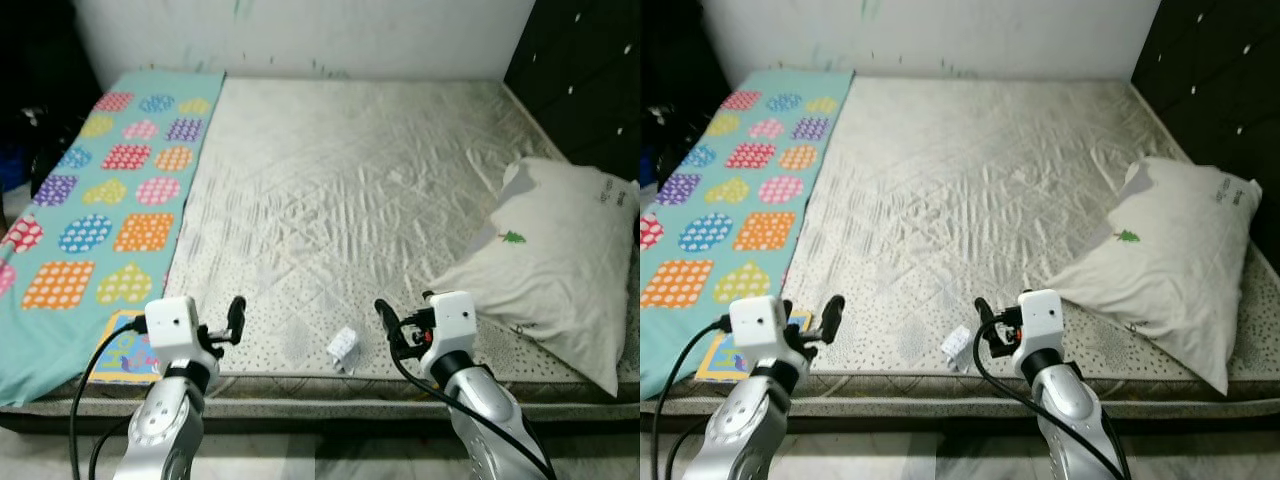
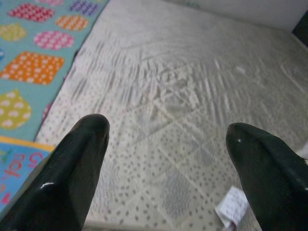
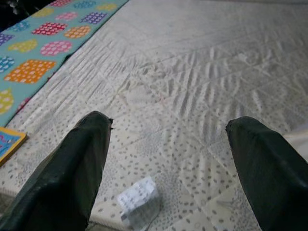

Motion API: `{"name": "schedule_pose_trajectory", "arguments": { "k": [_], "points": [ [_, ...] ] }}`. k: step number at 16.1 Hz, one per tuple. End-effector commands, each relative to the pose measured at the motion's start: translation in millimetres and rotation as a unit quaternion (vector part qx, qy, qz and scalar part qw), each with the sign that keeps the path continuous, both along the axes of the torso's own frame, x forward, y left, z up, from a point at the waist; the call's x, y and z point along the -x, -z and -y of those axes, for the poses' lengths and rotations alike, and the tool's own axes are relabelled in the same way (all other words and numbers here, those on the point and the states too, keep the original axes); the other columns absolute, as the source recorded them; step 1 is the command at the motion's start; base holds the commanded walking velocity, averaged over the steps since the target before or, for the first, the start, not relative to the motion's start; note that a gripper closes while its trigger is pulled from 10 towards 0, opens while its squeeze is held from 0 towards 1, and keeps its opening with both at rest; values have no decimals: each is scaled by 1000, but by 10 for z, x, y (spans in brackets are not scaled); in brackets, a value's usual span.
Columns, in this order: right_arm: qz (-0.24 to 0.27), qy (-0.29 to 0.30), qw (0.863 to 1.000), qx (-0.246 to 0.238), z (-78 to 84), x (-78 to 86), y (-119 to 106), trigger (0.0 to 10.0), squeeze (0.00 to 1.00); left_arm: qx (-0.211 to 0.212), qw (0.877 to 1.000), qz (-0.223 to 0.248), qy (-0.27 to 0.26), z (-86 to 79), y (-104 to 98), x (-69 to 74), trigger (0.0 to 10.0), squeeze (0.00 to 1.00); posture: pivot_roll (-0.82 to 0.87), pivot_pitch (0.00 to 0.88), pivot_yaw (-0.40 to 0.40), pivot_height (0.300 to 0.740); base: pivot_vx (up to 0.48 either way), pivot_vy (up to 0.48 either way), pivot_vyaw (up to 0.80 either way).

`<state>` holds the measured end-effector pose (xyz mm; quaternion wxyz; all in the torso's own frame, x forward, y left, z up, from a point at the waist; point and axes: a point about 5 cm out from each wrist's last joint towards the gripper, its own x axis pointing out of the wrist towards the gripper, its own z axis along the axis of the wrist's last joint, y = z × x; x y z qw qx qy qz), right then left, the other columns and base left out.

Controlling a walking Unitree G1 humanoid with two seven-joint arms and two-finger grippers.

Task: Clean up the room

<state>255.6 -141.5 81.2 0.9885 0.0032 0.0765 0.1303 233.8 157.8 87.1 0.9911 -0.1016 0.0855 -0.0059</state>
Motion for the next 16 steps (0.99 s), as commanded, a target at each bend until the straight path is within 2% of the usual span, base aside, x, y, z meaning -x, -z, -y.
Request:
{"name": "schedule_pose_trajectory", "arguments": {
  "k": [1,3,6,8,10,16],
  "points": [
    [-1,-5,1000,-1,3,25,-42,10000,0,0,1000,-4,-3,4,-44,28,10000,0,-68,157,2,740,0,0,0],
    [-5,0,1000,2,63,75,-76,10000,0,-33,999,5,3,-55,-118,45,10000,0,-71,175,2,740,0,0,0],
    [-4,18,1000,7,117,153,-102,10000,0,-46,999,-19,-12,-269,-50,93,10000,0,-73,188,4,740,0,0,0],
    [-1,23,1000,11,124,168,-125,10000,0,-17,999,-25,-15,-308,-16,176,10000,0,-73,189,7,740,0,0,0],
    [3,30,1000,8,153,165,-146,10000,0,-24,999,-6,-20,-306,-72,192,10000,0,-68,191,4,740,0,0,0],
    [-2,28,1000,6,139,132,-143,10000,0,-25,999,-9,-21,-309,-63,161,10000,0,-67,188,1,740,0,0,0]
  ]
}}
